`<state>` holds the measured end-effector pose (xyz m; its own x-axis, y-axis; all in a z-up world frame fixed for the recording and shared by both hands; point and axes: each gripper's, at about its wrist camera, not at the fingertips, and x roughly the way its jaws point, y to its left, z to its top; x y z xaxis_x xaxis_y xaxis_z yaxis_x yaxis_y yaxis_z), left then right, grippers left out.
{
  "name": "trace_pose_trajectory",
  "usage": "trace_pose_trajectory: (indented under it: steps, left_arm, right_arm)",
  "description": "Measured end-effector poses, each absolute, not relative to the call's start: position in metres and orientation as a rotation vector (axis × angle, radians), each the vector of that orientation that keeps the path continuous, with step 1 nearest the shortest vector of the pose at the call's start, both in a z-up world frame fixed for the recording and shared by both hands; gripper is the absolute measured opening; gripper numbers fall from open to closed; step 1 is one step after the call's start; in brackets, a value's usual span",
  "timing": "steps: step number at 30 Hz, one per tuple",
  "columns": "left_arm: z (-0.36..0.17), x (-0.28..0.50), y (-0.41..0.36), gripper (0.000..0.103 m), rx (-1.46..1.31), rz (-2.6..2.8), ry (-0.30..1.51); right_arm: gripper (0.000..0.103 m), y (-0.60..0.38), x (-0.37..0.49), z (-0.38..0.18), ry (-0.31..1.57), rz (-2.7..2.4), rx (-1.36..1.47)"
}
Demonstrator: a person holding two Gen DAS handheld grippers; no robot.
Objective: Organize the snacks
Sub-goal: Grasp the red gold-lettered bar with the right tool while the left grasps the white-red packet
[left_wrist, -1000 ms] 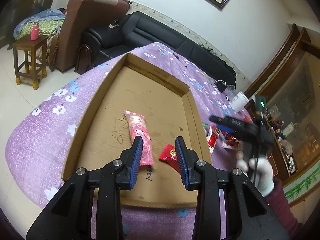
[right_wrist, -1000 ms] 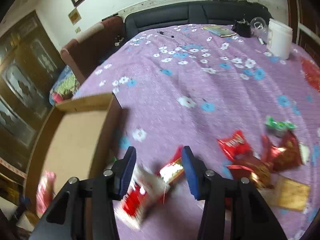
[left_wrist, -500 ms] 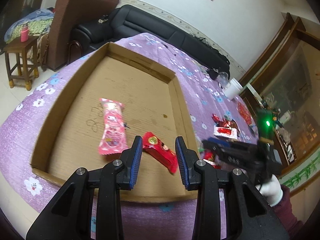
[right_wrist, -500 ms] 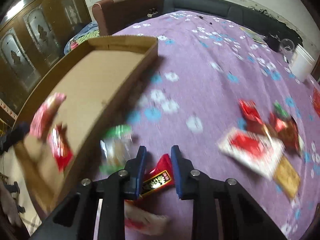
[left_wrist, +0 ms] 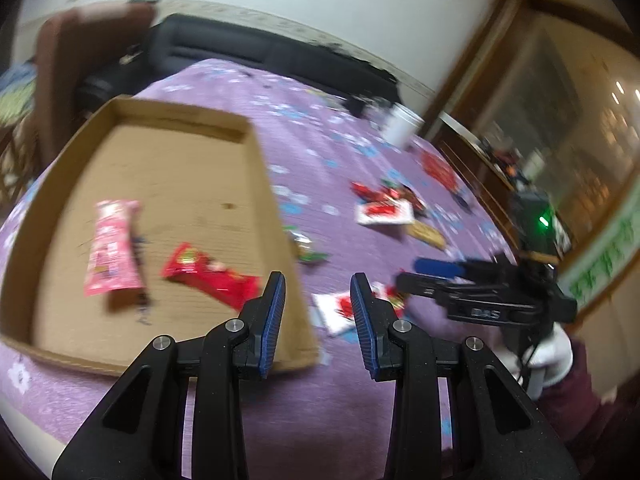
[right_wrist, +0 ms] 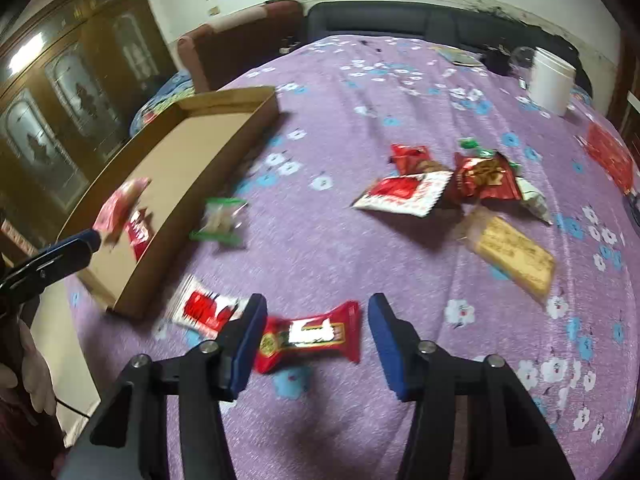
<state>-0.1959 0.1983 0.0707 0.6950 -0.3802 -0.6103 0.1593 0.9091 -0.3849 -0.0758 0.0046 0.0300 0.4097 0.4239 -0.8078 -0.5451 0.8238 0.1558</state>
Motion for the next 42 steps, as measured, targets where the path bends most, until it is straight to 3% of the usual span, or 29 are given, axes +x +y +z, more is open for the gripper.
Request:
trace_pose_trajectory:
  steps: [6,9,27,30,32,40,42]
  left_arm:
    - [0.066,-0.191,0.161,0.033,-0.211,-0.392,0.781]
    - [0.061,-0.185,0.151,0.033,-0.171,-0.4,0.806]
    - [0.028,-0.13,0.109,0.033,0.095,-0.342,0.962]
    - [0.026,-0.133,0.102,0.044,0.085,-0.383,0.995]
    - [0.027,-0.138,0.094,0.059,0.093,-0.412,0.998]
    - [0.022,-0.152,0.076,0.06,0.246,-0.39,0.987]
    - [0.021,-0.155,0.078,0.056,0.258,-0.396,0.979]
  right_arm:
    - [0.061,0.014,-0.088,0.013,0.971,0.605,-0.17]
    - [0.044,0.016,-0.091,0.015,0.962,0.629,-0.194]
    - [0.044,-0.031,-0.075,0.013,0.959,0.641,-0.105]
    - [0.044,-0.036,-0.073,0.013,0.965,0.661,-0.062]
    - [0.044,-0.041,-0.07,0.012,0.971,0.677,-0.024]
    - [0.045,-0.051,-0.065,0.01,0.988,0.716,0.075]
    - [0.048,-0.051,-0.067,0.012,0.983,0.692,0.059]
